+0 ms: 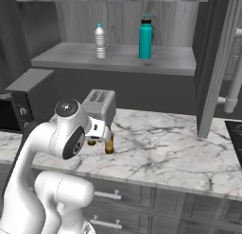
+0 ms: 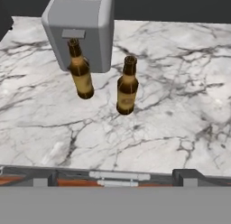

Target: Sort all alcoholic drinks to one cabinet, and non-alcoholic drinks to the other.

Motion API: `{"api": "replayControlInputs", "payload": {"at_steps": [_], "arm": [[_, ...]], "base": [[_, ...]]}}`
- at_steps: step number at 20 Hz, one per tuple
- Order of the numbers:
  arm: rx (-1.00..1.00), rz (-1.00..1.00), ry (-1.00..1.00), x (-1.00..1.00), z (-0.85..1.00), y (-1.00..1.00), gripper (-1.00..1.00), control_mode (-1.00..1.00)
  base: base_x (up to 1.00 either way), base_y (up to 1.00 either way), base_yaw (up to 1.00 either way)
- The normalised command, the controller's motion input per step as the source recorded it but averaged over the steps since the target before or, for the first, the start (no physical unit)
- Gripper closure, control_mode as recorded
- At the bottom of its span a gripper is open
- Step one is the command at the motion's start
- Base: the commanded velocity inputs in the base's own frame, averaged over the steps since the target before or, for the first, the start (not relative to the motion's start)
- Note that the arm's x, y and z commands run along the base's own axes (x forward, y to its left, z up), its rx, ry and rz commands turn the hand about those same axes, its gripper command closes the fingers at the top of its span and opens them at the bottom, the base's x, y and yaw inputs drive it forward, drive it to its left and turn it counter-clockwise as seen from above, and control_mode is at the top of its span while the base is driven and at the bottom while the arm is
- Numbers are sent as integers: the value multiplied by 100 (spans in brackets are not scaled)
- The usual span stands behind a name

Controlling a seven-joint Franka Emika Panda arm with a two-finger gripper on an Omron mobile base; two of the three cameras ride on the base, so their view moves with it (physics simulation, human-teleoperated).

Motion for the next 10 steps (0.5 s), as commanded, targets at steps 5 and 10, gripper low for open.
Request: {"api": "replayControlInputs", "payload": {"at_steps": [5,10], "arm": [[-1,0,0,13,-12,0,-100,-100],[0,0,0,13,-11,-1,-100,-100]], "base": [[0,0,0],[0,0,0]]}}
